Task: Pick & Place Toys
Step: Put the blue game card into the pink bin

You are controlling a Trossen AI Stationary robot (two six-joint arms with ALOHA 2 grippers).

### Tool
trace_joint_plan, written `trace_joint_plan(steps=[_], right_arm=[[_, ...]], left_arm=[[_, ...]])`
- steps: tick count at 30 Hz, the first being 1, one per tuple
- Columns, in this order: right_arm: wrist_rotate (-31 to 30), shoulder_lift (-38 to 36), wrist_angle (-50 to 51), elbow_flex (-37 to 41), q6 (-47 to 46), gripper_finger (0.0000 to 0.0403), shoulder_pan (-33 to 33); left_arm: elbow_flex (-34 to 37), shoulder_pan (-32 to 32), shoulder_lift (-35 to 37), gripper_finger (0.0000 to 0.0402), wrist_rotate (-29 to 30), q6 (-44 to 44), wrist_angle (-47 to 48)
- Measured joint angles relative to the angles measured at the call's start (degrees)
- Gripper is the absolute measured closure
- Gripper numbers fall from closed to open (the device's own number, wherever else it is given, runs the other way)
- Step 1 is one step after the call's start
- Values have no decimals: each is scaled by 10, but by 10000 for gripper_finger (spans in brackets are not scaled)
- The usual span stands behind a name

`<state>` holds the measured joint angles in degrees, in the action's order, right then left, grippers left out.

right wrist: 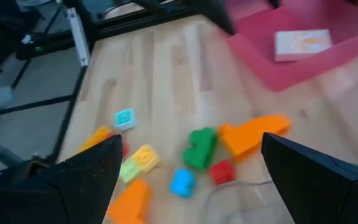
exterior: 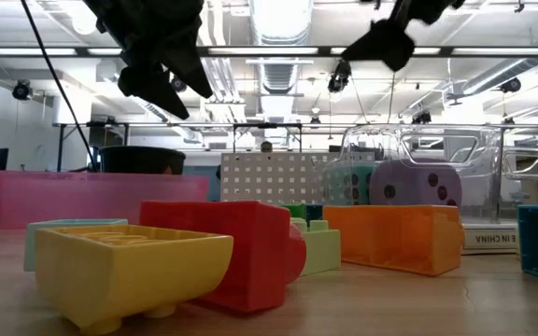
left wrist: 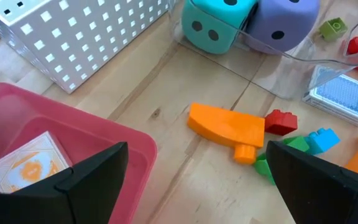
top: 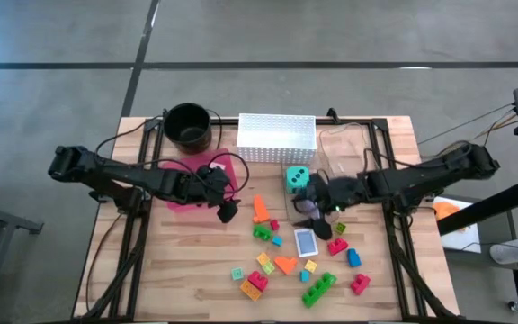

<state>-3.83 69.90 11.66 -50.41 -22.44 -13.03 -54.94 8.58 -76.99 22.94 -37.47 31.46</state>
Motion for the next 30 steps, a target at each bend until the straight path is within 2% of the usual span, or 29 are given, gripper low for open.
trace_joint_plan(steps=[6, 11, 16, 20, 24, 30], right_arm=[[-92, 20, 57, -37, -108, 25, -90], [-140, 85, 210, -102, -262, 25, -139], [-83, 197, 394, -193, -441, 25, -170], [-65, 287, 489, -258, -546, 25, -186], [-65, 362, 504, -300, -584, 25, -183], [-64, 447, 506, -336, -635, 25, -172]], left_arm=[[0, -1, 0, 18, 0, 1, -1], [0, -2, 0, 18, 20, 2, -6], [0, -8, 0, 18, 27, 11, -11], [0, -18, 0, 18, 30, 74, -48], [0, -30, 0, 18, 31, 131, -115], [0, -35, 0, 18, 31, 152, -174]])
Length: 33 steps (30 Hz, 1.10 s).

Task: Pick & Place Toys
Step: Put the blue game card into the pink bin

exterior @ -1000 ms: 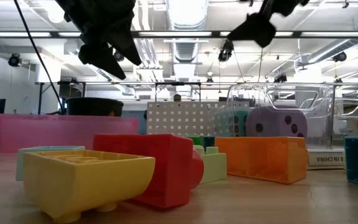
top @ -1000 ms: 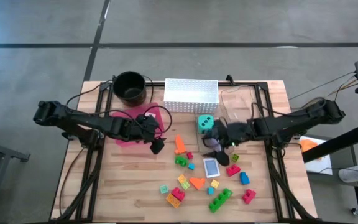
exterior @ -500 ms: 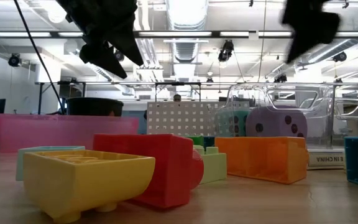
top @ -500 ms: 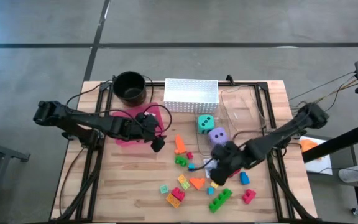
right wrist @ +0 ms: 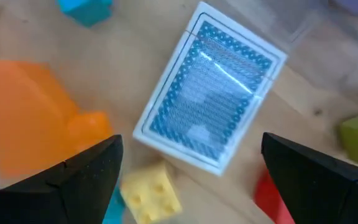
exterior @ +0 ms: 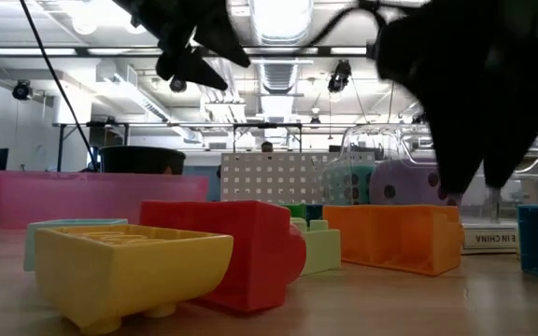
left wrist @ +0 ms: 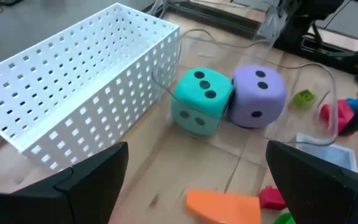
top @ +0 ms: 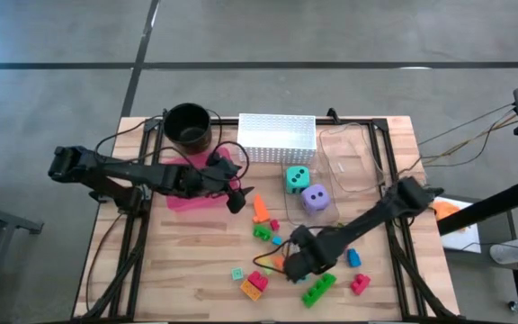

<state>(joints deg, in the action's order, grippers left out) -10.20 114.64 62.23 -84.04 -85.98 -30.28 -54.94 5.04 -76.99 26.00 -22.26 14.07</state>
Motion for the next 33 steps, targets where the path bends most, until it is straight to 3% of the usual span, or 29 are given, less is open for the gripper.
trace_joint_plan(steps=[8, 17, 33], right_arm=[[-3, 44, 4, -15, -41, 25, 10], [-2, 42, 8, 1, -87, 25, 10], [-36, 48, -9, 9, -53, 25, 12]], left_arm=[[0, 0, 0, 18, 0, 0, 1], [0, 0, 0, 18, 0, 0, 3], [0, 0, 0, 18, 0, -2, 4]])
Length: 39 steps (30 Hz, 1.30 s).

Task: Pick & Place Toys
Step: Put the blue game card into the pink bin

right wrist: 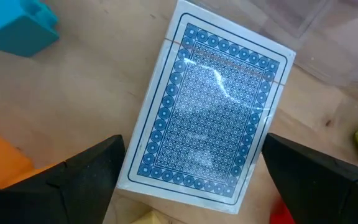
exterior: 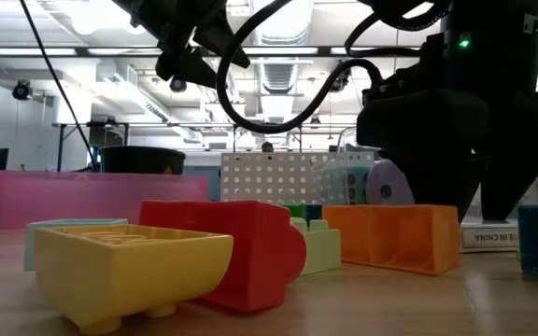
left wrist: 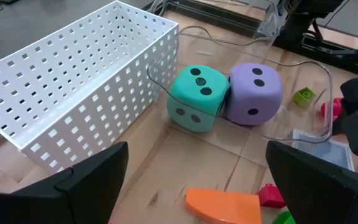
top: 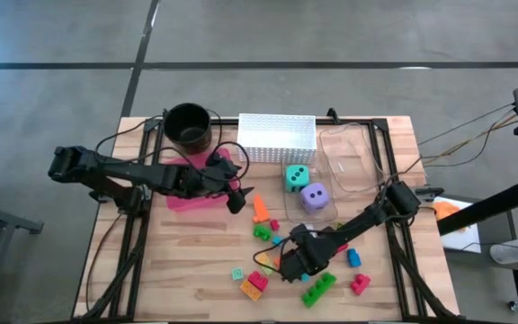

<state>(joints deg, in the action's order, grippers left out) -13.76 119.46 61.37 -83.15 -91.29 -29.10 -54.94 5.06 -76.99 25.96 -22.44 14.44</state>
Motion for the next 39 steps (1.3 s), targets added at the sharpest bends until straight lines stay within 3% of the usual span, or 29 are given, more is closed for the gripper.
trace_joint_plan(steps=[20, 39], right_arm=[[-44, 1, -59, 0, 0, 25, 2], [-35, -2, -88, 34, -2, 25, 7]], left_arm=[[0, 0, 0, 18, 0, 0, 0], [0, 0, 0, 18, 0, 1, 0]])
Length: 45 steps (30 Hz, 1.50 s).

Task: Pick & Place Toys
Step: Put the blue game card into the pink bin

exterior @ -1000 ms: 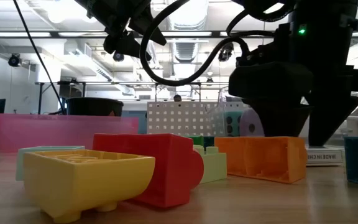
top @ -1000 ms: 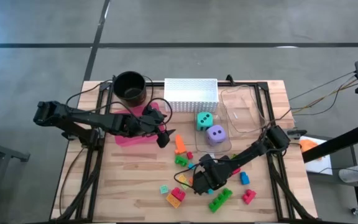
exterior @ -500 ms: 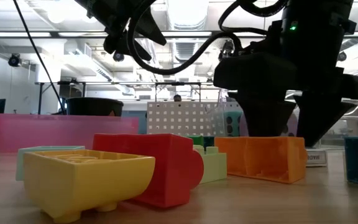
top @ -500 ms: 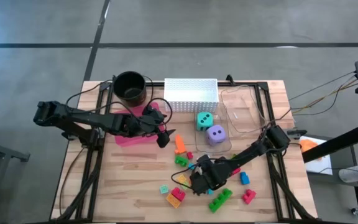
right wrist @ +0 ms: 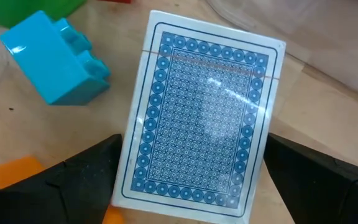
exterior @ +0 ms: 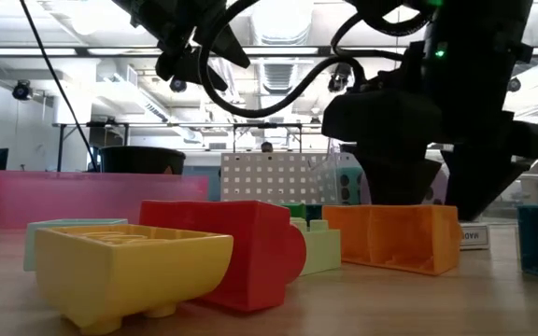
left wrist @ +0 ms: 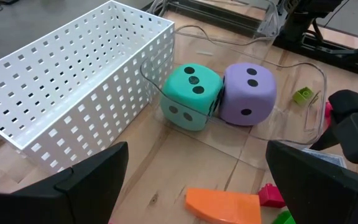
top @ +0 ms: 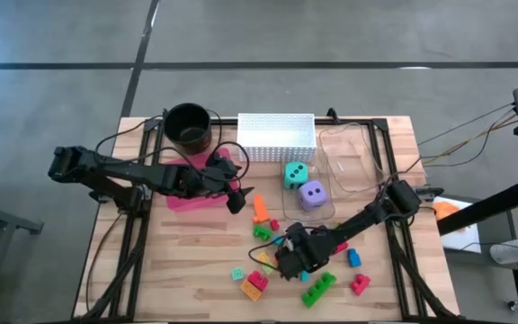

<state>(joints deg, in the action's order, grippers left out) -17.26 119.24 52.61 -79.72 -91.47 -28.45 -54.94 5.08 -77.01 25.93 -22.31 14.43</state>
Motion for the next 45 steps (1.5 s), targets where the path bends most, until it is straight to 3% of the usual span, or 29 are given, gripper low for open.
trace_joint_plan(steps=[4, 10, 14, 19, 26, 30, 34, 38, 45], right_arm=[[4, 0, -13, 2, 20, 36, 0], [6, 0, -19, 2, 31, 91, 2], [9, 1, -27, 3, 51, 89, 4], [9, 2, -51, 5, 89, 59, 4], [-14, 1, -61, 0, 134, 91, 3], [-29, 4, -67, -20, 180, 86, 3], [-56, 4, -69, -43, 226, 67, 3], [-85, 4, -67, -60, 260, 73, 3], [-206, 3, -66, -90, 327, 88, 4]], left_arm=[[0, 0, 0, 18, 0, 0, 0], [0, 0, 0, 18, 0, 0, 0], [0, 0, 0, 18, 0, 0, 0], [0, 0, 0, 18, 0, 0, 0], [0, 0, 0, 18, 0, 1, 1], [0, 0, 9, 18, -2, 59, 17], [0, 0, 23, 18, -1, 67, 38], [0, 0, 30, 18, -1, 54, 37], [0, 1, 26, 18, 0, 17, 40]])
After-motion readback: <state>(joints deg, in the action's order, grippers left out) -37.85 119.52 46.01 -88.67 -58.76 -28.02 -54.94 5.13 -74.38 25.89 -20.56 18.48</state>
